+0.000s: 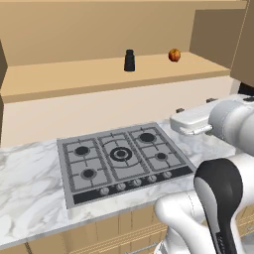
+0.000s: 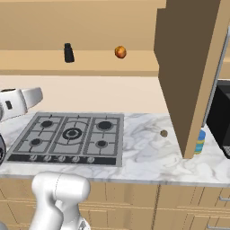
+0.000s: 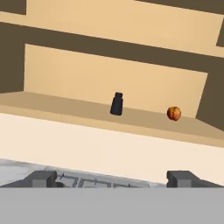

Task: Pick the shaker and mayonnaise from the counter and place them in the cabinet.

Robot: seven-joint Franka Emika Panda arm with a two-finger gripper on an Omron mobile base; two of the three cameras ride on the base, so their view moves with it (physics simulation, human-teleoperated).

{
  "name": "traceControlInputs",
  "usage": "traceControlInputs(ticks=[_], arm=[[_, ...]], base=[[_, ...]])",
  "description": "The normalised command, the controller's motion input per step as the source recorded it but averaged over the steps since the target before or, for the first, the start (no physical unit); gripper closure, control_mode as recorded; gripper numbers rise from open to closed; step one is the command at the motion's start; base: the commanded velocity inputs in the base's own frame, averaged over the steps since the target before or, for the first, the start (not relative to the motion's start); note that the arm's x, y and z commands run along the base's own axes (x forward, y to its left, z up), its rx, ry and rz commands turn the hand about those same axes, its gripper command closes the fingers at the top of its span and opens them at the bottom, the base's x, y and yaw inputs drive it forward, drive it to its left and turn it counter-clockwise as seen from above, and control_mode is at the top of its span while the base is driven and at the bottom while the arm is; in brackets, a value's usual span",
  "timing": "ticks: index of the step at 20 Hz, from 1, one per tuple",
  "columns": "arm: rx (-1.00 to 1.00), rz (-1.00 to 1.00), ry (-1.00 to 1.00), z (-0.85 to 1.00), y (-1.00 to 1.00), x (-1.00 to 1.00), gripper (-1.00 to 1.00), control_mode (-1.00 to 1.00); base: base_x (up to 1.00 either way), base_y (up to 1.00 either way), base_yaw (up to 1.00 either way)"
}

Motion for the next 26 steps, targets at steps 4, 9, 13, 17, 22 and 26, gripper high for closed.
traceControlInputs(ticks=[4, 9, 13, 17, 22, 26], arm=[[0.0, 0.0, -0.01, 0.0, 0.0, -0.03, -1.0, -1.0], [0.0, 0.0, -0.03, -0.02, -0.01, -0.26, -1.0, -1.0], [0.0, 0.0, 0.0, -0.04, 0.0, -0.11, -1.0, 1.0], [0.0, 0.0, 0.0, 0.0, 0.0, 0.0, -1.0, 1.0], [0.0, 0.0, 0.0, 0.0, 0.0, 0.0, -1.0, 1.0], [0.0, 0.0, 0.0, 0.0, 0.0, 0.0, -1.0, 1.0]], base=[[0.0, 0.0, 0.0], [0.0, 0.0, 0.0], [-0.56, -0.07, 0.01], [-0.98, -0.2, 0.01], [-1.0, -0.33, 0.0], [-1.0, -0.48, 0.0]])
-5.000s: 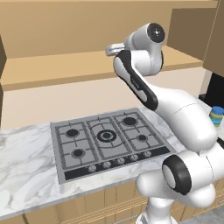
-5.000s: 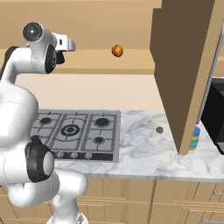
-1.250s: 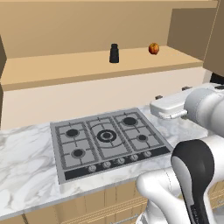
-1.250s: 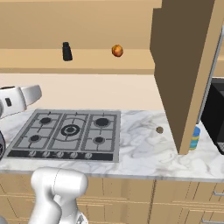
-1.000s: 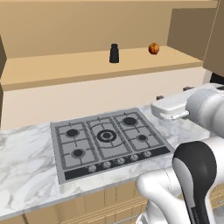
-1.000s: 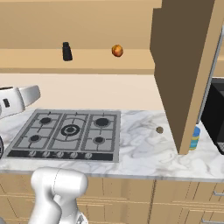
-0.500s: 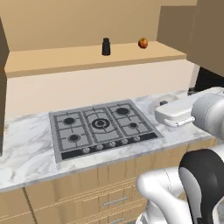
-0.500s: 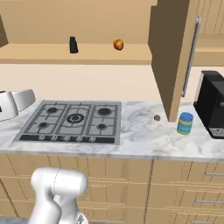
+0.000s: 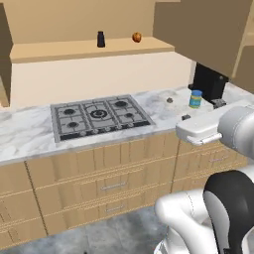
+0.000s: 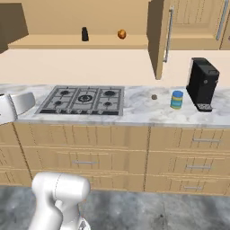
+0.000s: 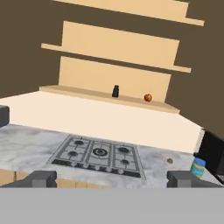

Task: Pick the shaker and mayonnaise from the counter and place them in the cabinet.

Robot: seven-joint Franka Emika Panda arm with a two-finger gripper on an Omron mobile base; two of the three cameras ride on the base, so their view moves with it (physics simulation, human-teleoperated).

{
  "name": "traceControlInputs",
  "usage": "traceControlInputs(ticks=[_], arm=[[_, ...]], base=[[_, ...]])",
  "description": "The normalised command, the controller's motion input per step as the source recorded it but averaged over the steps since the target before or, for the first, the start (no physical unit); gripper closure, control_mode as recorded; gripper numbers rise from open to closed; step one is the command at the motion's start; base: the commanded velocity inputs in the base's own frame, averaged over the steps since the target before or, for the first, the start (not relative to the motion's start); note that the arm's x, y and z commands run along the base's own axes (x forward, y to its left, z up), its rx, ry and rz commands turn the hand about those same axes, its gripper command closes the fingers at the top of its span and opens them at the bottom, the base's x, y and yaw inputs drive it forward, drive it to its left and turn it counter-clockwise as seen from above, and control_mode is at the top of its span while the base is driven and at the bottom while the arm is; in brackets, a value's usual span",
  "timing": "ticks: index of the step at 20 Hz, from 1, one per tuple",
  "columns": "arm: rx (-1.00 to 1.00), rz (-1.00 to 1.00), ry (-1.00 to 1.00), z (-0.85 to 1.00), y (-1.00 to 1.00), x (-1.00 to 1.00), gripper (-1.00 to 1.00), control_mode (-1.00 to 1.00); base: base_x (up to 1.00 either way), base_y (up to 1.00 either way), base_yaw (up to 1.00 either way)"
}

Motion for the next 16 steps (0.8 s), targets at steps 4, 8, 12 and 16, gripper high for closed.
traceControlInputs(ticks=[4, 8, 12, 16], arm=[[0.0, 0.0, 0.0, 0.0, 0.0, 0.0, -1.0, 1.0], [0.0, 0.0, 0.0, 0.0, 0.0, 0.0, -1.0, 1.0], [0.0, 0.0, 0.0, 0.0, 0.0, 0.0, -1.0, 1.0], [0.0, 0.0, 0.0, 0.0, 0.0, 0.0, -1.0, 1.0]], base=[[-0.83, -0.66, -0.05], [-0.31, -0.91, -0.13], [-0.06, -0.98, -0.1], [0.06, -0.97, -0.07]])
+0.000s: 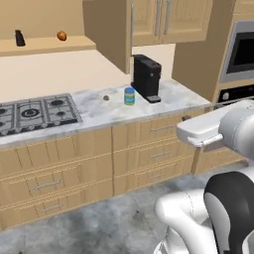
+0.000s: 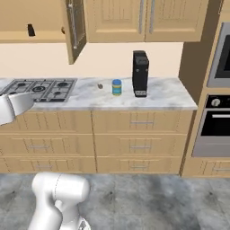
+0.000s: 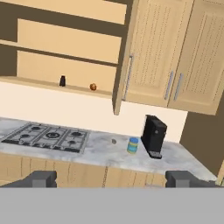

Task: Pick the shaker and mayonnaise from the counter and place them in the cabinet.

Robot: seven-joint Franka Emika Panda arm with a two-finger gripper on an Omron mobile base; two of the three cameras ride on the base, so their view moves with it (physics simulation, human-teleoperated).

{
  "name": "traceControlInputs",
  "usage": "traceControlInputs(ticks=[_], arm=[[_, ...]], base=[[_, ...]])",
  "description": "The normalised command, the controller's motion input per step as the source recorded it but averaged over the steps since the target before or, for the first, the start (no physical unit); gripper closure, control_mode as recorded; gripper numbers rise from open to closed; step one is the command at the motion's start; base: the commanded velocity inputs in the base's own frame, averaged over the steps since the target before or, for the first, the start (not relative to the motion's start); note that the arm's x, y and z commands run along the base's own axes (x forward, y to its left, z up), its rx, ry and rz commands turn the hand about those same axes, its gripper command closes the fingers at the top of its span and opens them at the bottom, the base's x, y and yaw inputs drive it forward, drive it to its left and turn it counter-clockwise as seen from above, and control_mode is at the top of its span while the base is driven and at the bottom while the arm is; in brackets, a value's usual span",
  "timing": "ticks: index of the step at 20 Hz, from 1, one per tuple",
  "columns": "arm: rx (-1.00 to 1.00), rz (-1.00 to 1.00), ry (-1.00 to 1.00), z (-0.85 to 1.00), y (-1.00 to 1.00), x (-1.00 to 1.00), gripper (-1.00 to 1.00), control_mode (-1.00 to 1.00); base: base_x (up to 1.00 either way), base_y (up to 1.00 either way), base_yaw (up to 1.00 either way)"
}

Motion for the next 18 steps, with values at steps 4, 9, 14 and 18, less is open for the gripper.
traceControlInputs(ticks=[4, 9, 14, 18], arm=[[0.0, 0.0, 0.0, 0.0, 0.0, 0.0, -1.0, 1.0], [0.0, 0.0, 0.0, 0.0, 0.0, 0.0, -1.0, 1.0], [0.0, 0.0, 0.0, 0.0, 0.0, 0.0, -1.0, 1.0], [0.0, 0.0, 0.0, 0.0, 0.0, 0.0, -1.0, 1.0]], base=[[0.3, -0.86, -0.04], [0.75, -0.53, 0.0], [0.96, -0.33, 0.02], [0.93, -0.29, 0.03]])
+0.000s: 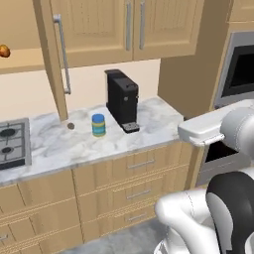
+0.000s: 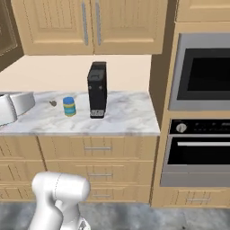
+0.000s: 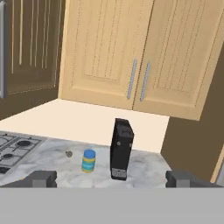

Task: Pick the shaker and mayonnaise from the counter and place them in the cabinet.

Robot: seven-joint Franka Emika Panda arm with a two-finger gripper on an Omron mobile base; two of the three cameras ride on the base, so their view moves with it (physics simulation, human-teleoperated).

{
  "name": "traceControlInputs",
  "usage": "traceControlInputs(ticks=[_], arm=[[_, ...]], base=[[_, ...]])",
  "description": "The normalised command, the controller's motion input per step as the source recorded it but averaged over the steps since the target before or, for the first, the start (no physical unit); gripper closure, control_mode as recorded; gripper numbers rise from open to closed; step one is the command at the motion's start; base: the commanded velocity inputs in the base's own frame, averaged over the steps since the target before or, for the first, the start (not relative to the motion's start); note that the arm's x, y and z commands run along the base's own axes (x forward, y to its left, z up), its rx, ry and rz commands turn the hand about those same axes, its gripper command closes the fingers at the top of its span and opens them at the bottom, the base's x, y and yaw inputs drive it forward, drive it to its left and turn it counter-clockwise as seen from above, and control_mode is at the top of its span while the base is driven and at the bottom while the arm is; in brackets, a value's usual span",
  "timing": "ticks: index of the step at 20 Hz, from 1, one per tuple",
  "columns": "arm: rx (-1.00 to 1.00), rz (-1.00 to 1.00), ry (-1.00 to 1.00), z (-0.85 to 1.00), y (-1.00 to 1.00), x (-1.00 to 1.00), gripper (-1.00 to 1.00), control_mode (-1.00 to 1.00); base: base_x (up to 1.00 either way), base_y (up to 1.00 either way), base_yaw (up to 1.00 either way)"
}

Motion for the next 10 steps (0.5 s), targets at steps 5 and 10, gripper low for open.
traceControlInputs(ticks=[5, 10], arm=[[0.0, 0.0, 0.0, 0.0, 0.0, 0.0, -1.0, 1.0], [0.0, 0.0, 0.0, 0.0, 0.0, 0.0, -1.0, 1.0]], base=[[0.71, -0.11, 0.02], [0.47, 0.0, 0.03]])
